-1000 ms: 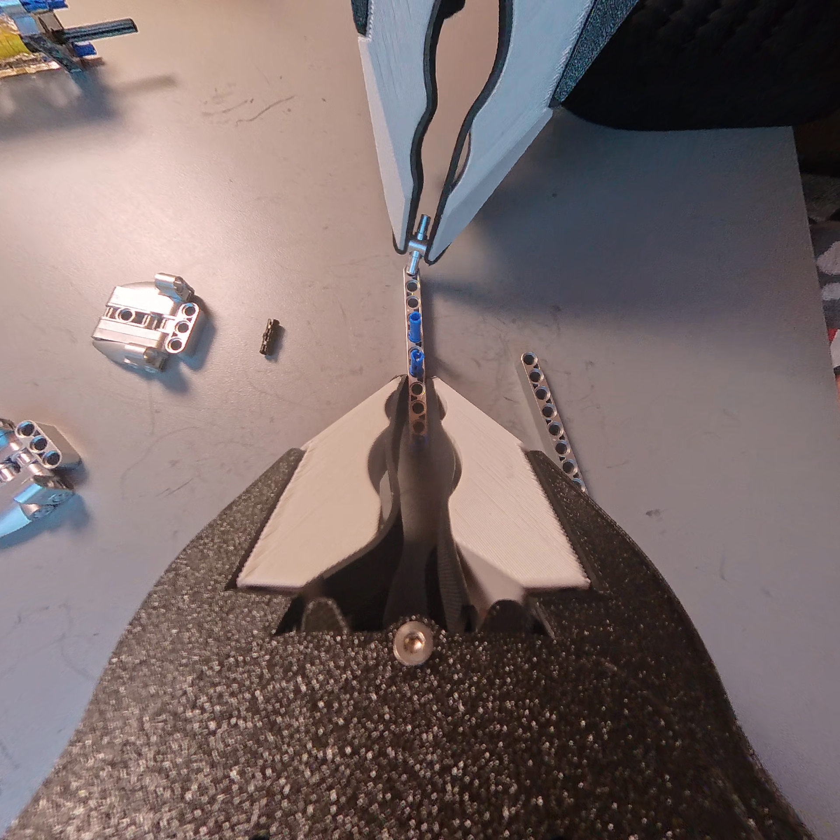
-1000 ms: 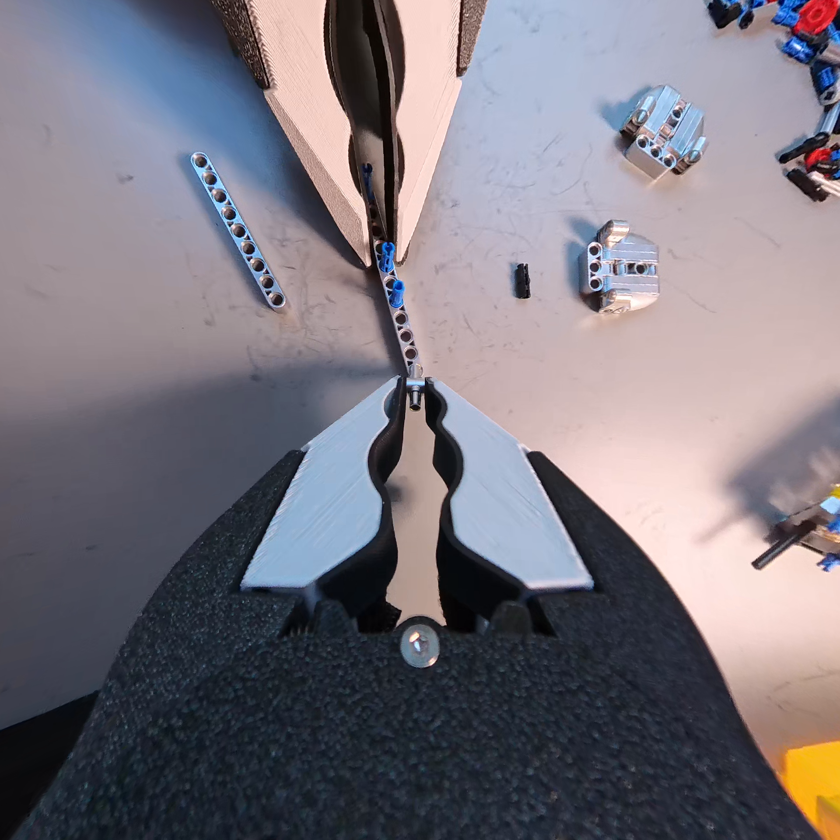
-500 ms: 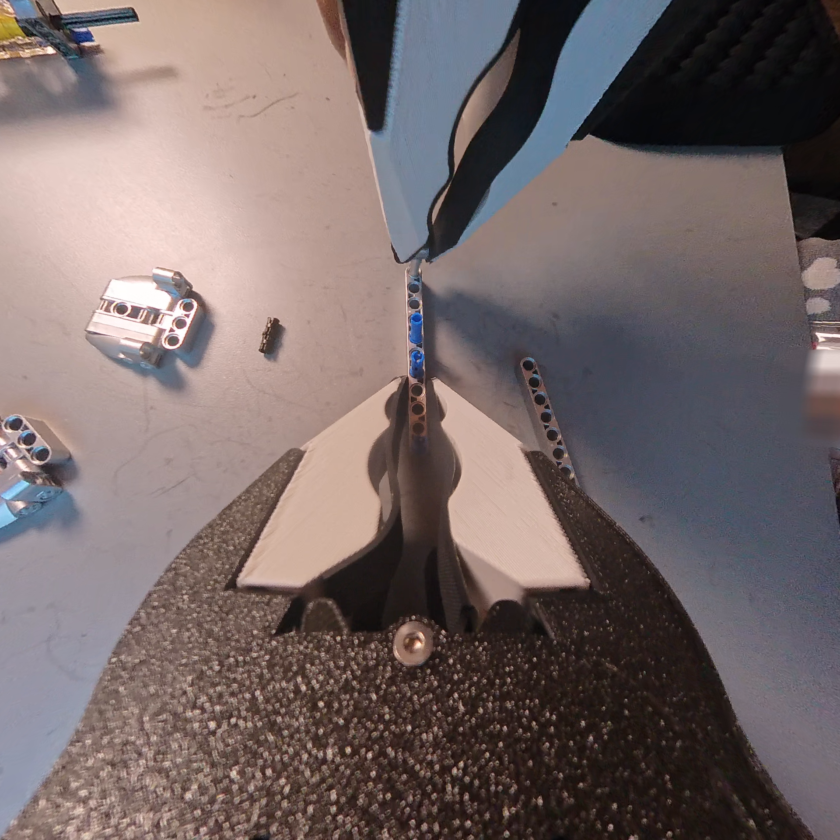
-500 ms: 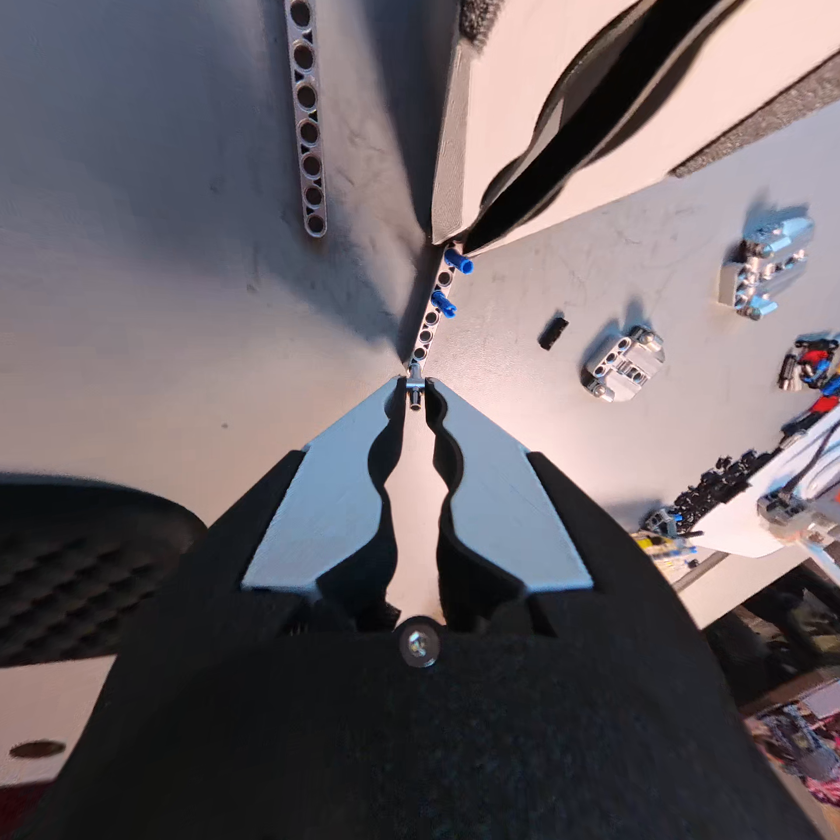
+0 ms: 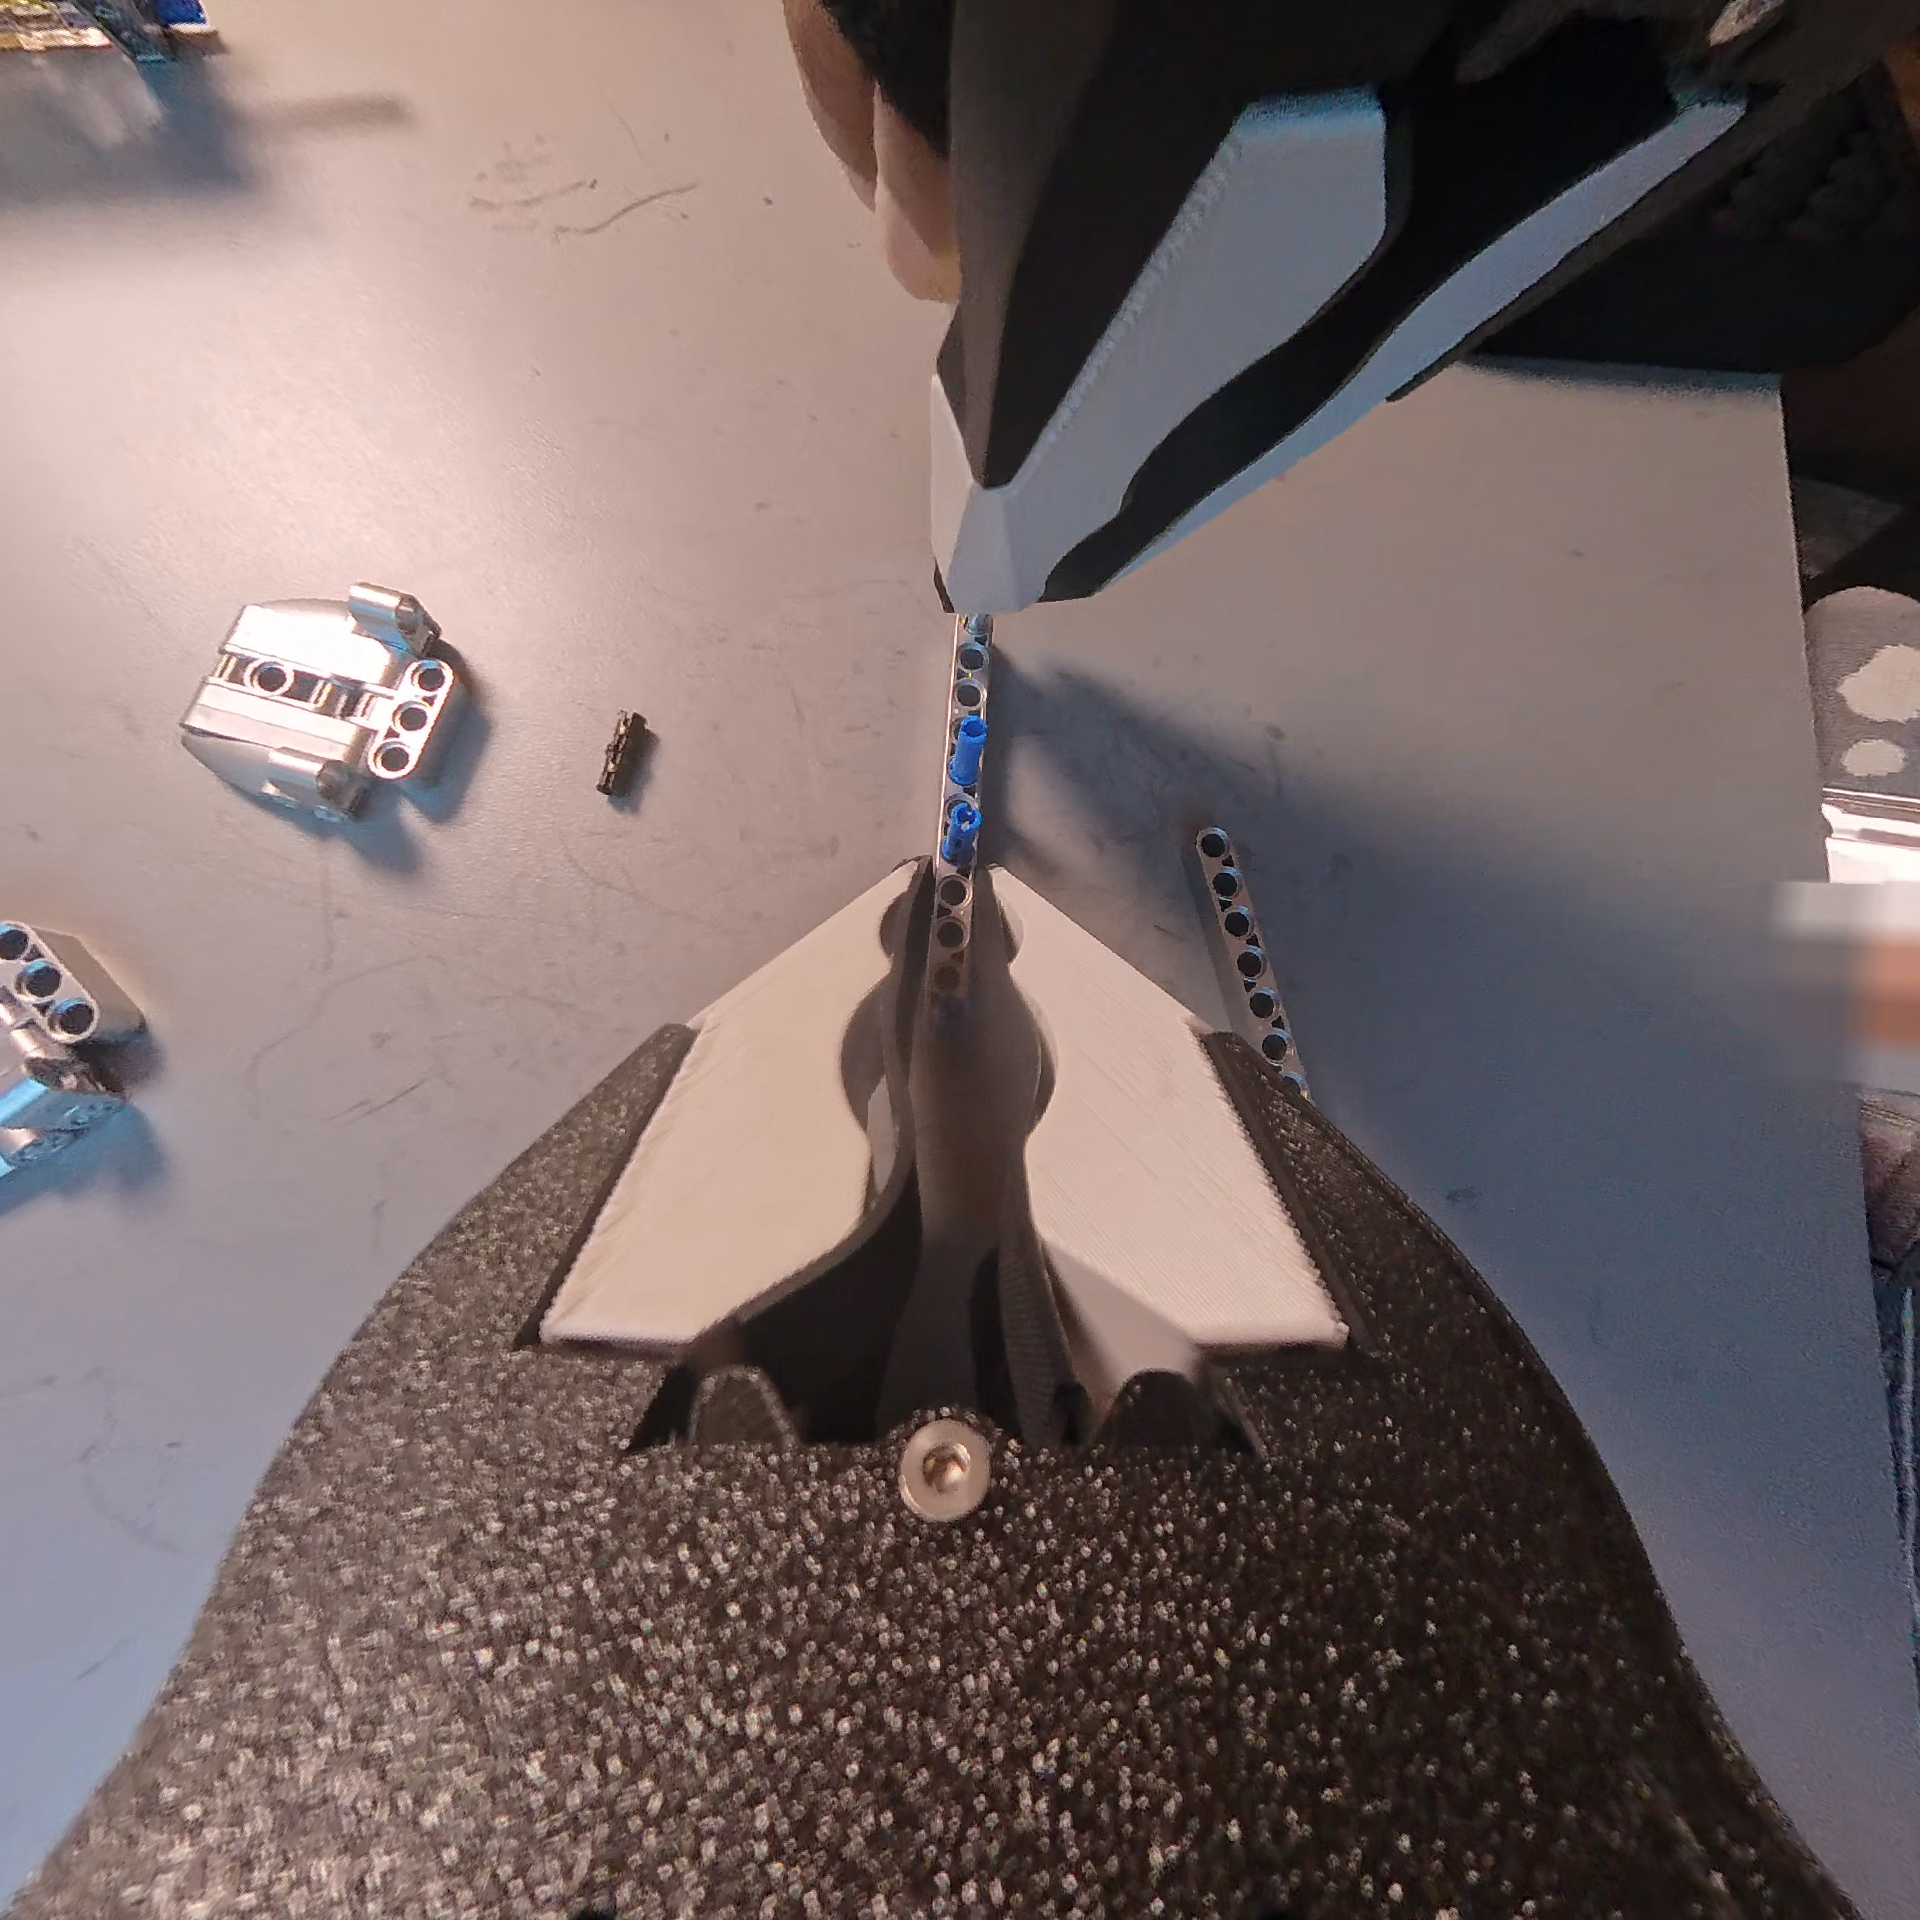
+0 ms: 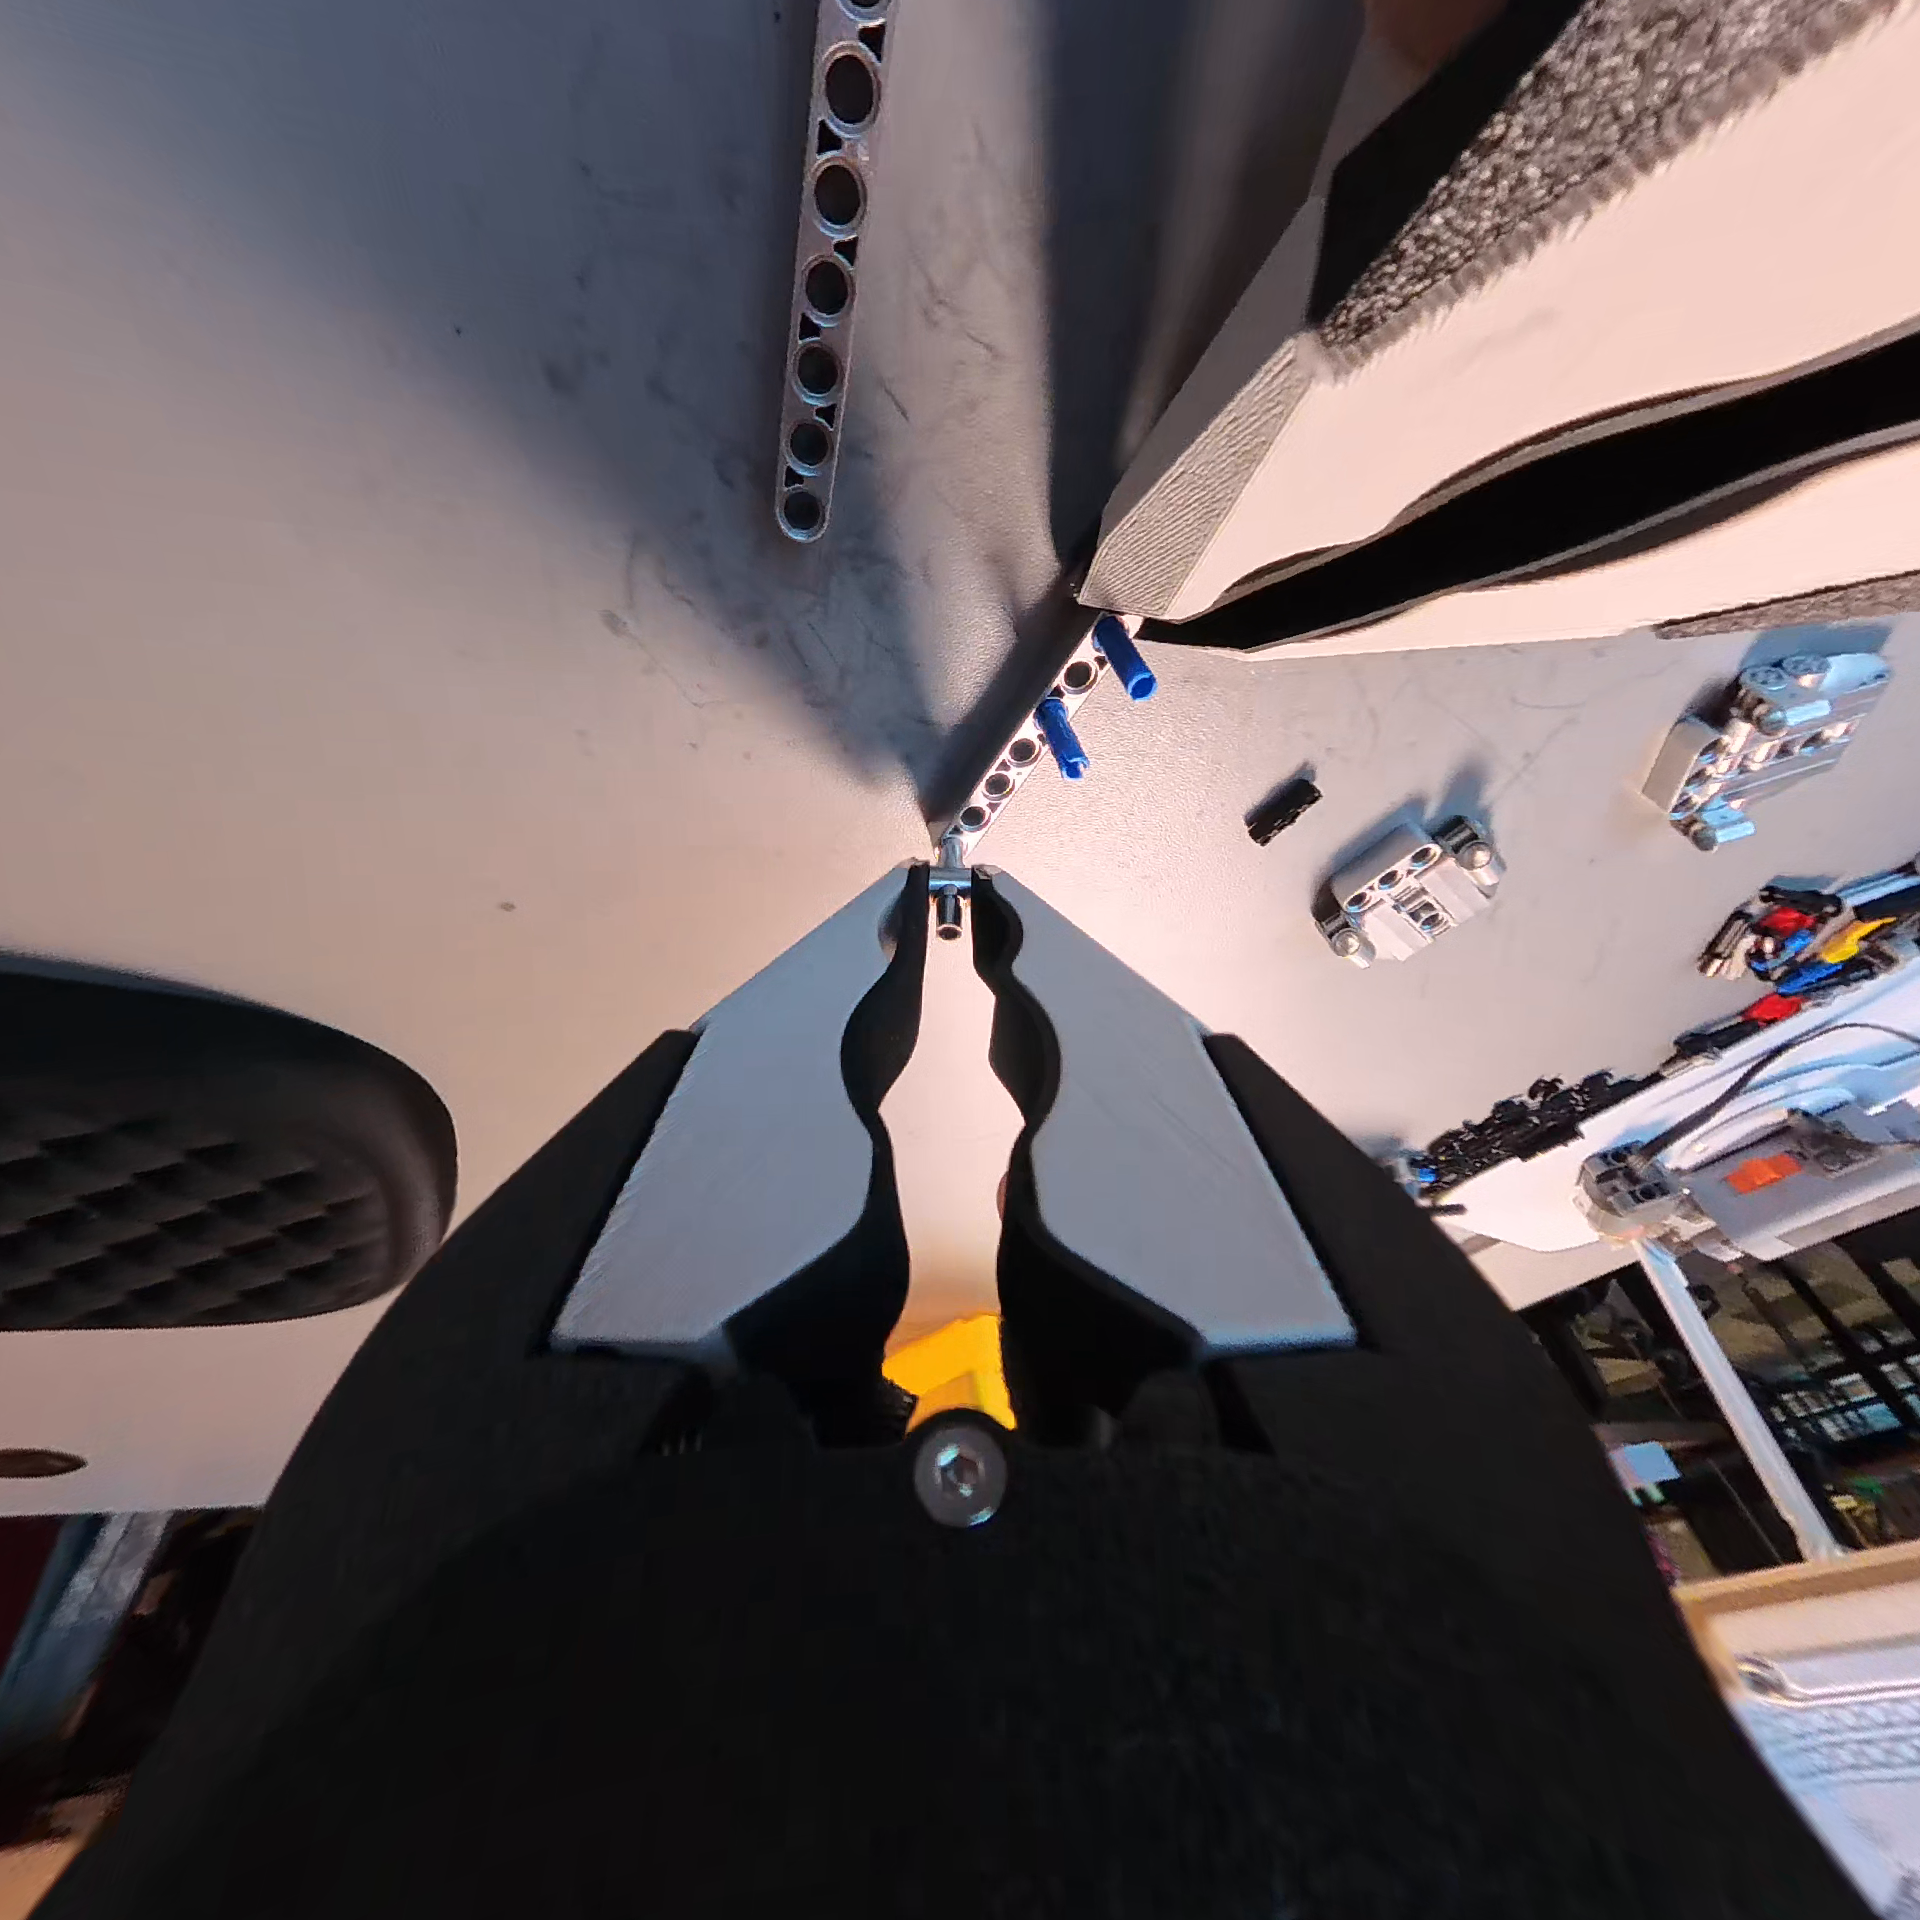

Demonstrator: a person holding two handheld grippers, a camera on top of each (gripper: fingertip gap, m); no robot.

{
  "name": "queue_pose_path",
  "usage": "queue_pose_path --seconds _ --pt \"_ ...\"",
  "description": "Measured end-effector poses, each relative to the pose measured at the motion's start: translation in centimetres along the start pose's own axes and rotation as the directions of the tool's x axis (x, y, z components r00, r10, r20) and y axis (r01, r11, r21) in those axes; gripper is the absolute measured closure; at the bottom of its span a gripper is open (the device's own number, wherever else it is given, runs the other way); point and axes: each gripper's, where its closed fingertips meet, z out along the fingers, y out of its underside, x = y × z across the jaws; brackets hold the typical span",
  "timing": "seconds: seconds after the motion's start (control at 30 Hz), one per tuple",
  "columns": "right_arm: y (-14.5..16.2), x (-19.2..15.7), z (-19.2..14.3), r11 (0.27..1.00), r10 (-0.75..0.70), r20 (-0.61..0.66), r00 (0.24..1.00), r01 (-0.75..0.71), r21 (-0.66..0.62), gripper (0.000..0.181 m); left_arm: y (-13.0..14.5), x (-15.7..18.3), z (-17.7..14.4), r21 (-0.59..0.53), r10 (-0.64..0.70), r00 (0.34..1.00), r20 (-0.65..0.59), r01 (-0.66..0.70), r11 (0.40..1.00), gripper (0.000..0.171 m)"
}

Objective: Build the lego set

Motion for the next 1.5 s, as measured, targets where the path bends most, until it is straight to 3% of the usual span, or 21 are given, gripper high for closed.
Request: queue_pose_path --seconds 0.23,0.37,0.43,0.53,0.67,0.9,1.1,1.33,1.5 --pt "-0.5 -0.4 0.4 0.996 0.082 0.046 0.996 -0.083 0.025 0.176 0.0 0.1 0.0 -0.013 -0.001 1.0 0.008 0.001 1.0 0.167" --pt "-0.6 -0.4 0.8 0.965 0.238 0.13 0.962 -0.25 0.082 0.175 0.0 0.1 0.0 -0.01 -0.001 1.0 0.005 0.001 1.0 0.167" --pt "-0.6 -0.5 1.1 0.92 0.339 0.178 0.924 -0.365 0.14 0.174 0.1 0.2 0.0 -0.006 -0.001 1.0 -0.006 0.0 1.0 0.167" --pt "0.7 0.5 0.4 0.872 0.431 0.106 0.896 -0.444 0.207 0.163 0.1 0.3 0.0 -0.004 0.003 1.0 -0.006 -0.003 1.0 0.167" --pt "0.8 0.3 -1.8 0.746 0.555 0.159 0.817 -0.573 0.341 0.155 0.1 0.3 0.0 -0.008 0.015 1.0 -0.006 -0.015 1.0 0.167" --pt "-0.2 0.0 -1.0 0.749 0.493 0.122 0.861 -0.492 0.445 0.16 0.2 0.3 0.0 0.005 0.036 0.999 0.001 -0.036 0.999 0.166" --pt "-0.9 0.2 -0.4 0.792 0.42 0.111 0.901 -0.424 0.439 0.178 0.2 0.2 0.0 0.009 0.042 0.999 0.004 -0.042 0.999 0.166" --pt "-0.5 0.2 -0.5 0.802 0.415 0.113 0.903 -0.422 0.423 0.167 0.2 0.2 0.0 0.003 0.054 0.999 0.009 -0.054 0.999 0.166" --pt "-0.7 0.0 -0.1 0.83 0.382 0.115 0.917 -0.395 0.395 0.174 0.2 0.3 0.0 0.004 0.052 0.999 0.008 -0.052 0.999 0.166"
